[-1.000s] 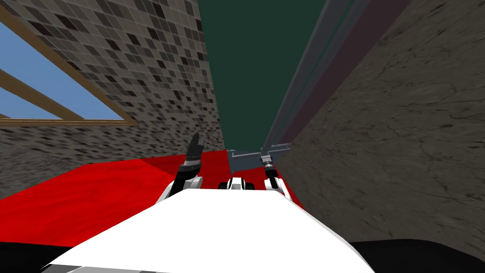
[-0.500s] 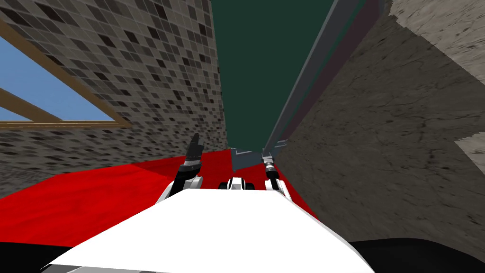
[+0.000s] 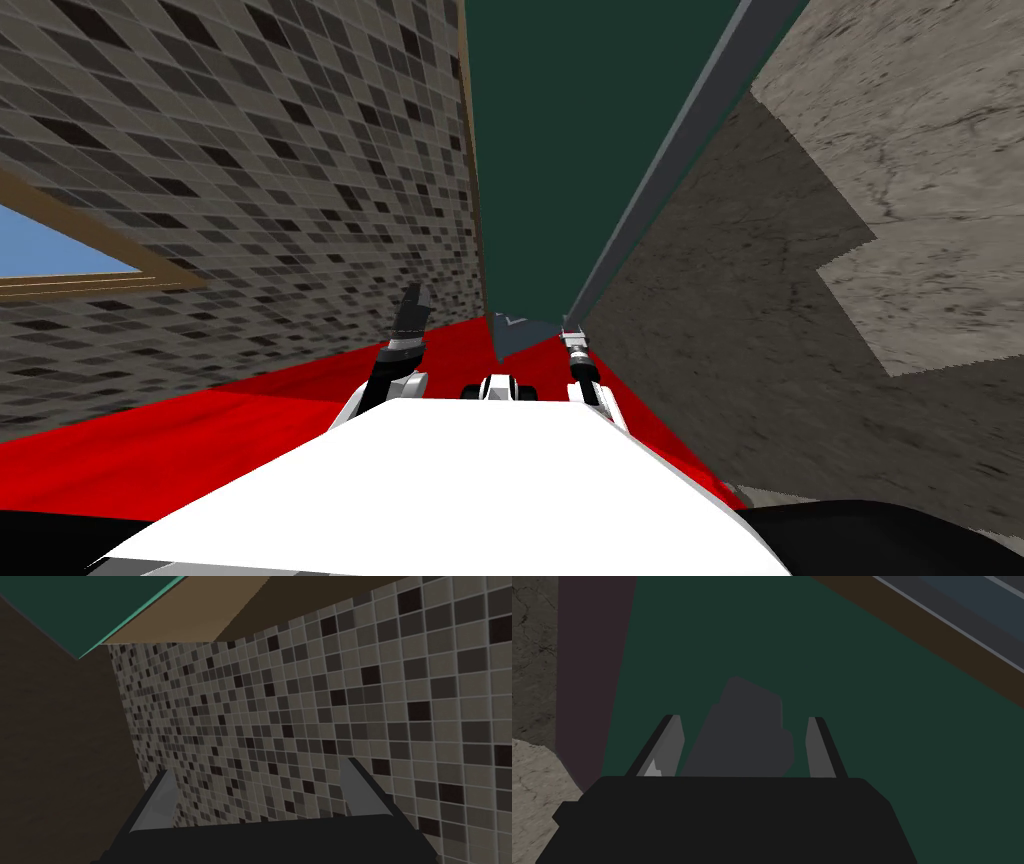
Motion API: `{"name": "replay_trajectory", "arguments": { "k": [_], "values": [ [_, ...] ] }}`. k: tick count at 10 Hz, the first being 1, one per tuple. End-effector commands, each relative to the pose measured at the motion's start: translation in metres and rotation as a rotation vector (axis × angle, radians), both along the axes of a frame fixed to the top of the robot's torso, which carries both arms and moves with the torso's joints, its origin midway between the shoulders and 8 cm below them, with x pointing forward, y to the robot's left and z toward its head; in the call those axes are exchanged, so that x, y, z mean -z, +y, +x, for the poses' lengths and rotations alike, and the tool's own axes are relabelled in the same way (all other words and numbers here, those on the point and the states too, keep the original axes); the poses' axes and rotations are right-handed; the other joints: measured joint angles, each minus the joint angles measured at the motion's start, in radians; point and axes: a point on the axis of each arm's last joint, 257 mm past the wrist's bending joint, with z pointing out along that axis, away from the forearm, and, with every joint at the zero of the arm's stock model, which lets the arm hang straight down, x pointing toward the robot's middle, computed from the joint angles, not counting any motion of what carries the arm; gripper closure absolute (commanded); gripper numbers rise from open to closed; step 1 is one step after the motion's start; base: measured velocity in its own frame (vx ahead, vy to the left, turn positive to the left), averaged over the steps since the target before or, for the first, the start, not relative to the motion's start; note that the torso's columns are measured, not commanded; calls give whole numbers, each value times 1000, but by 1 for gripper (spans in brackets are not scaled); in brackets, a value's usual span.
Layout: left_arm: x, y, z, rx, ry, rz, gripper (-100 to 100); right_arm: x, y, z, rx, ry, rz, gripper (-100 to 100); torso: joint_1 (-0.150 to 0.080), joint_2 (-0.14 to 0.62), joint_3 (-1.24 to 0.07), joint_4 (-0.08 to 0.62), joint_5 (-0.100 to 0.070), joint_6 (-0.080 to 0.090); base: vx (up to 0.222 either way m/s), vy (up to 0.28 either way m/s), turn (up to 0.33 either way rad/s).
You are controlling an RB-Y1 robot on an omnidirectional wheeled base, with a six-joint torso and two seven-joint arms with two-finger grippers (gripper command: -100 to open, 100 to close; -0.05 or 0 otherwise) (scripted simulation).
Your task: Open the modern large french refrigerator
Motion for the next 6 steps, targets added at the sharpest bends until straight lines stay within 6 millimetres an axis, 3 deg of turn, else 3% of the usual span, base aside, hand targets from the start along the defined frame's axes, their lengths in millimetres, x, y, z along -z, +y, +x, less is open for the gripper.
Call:
{"name": "replay_trajectory", "arguments": {
  "k": [1, 3, 4, 5, 6],
  "values": [
    [0, 0, 0, 0, 0, 0, 0, -5, -19, -3, 34, -14, -2, 100, 0, 3, 2, 0, 0, 0, -105, 303, -242],
    [0, 0, 0, 0, 0, 0, 0, -7, -35, -9, 63, -17, -4, 100, 1, 5, 3, 1, 1, 2, -83, 288, -240],
    [0, 0, 0, 0, 0, 0, 0, -2, -32, -9, 57, -6, -1, 100, -2, 4, 2, 1, 1, 3, -39, 125, -76],
    [0, 0, 0, 0, 0, 0, 0, 1, -48, -17, 97, 0, 1, 100, -9, 0, -1, 2, 0, -1, -17, 234, -221],
    [0, 0, 0, 0, 0, 0, 0, 0, -55, -21, 113, -2, 0, 100, -1, 0, -1, 0, 1, 5, 23, 369, -373]
  ]
}}
